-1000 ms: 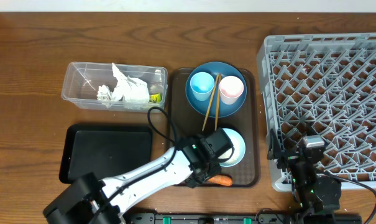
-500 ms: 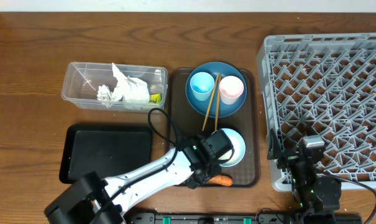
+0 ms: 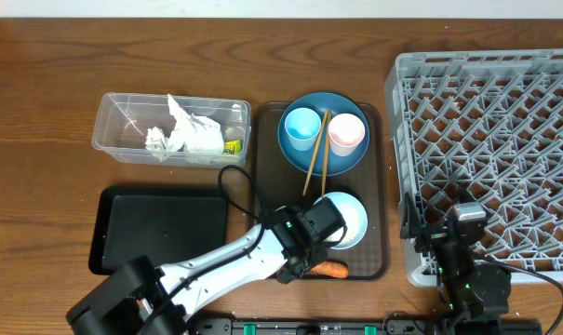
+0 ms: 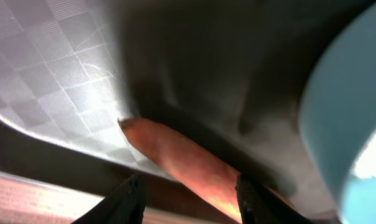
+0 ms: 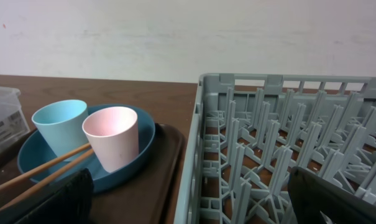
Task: Sort waste into correct bins and load items into the dishwasher rack
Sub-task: 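Grasp the carrot with the left gripper and lift it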
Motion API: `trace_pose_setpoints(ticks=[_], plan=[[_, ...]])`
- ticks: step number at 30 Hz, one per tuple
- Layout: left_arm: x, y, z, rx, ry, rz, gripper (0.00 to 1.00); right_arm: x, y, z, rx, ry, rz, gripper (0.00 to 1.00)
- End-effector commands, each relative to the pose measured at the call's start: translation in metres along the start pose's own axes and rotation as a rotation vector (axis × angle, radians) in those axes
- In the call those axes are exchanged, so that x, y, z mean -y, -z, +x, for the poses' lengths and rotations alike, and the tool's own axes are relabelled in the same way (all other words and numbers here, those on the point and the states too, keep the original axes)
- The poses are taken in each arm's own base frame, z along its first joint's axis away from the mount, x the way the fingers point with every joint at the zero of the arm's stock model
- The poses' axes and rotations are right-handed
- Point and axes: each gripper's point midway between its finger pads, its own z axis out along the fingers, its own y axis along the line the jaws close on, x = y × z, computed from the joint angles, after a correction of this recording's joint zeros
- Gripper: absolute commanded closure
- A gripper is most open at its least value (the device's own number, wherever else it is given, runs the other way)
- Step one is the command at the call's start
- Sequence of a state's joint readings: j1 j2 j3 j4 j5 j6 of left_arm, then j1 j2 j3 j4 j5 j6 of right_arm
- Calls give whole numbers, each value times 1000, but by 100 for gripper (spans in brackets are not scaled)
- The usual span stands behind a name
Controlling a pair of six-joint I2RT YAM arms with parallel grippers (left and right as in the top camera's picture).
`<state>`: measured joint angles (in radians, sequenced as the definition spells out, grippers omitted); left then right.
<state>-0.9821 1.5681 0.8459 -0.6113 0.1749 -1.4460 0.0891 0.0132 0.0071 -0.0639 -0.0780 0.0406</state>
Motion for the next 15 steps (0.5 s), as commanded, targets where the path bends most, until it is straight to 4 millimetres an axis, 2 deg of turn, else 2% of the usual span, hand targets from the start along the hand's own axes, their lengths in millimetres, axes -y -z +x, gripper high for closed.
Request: trace_pose_setpoints(ticks=[1, 7, 15], plan=[[-10, -10, -5, 27, 35, -17, 50, -2, 0, 2, -6, 5, -10, 1], [-5, -11, -6, 31, 32, 7, 53, -2, 0, 2, -6, 4, -10, 1], [-12, -14, -14, 75, 34, -10, 56, -2, 0, 2, -6, 5, -10, 1]])
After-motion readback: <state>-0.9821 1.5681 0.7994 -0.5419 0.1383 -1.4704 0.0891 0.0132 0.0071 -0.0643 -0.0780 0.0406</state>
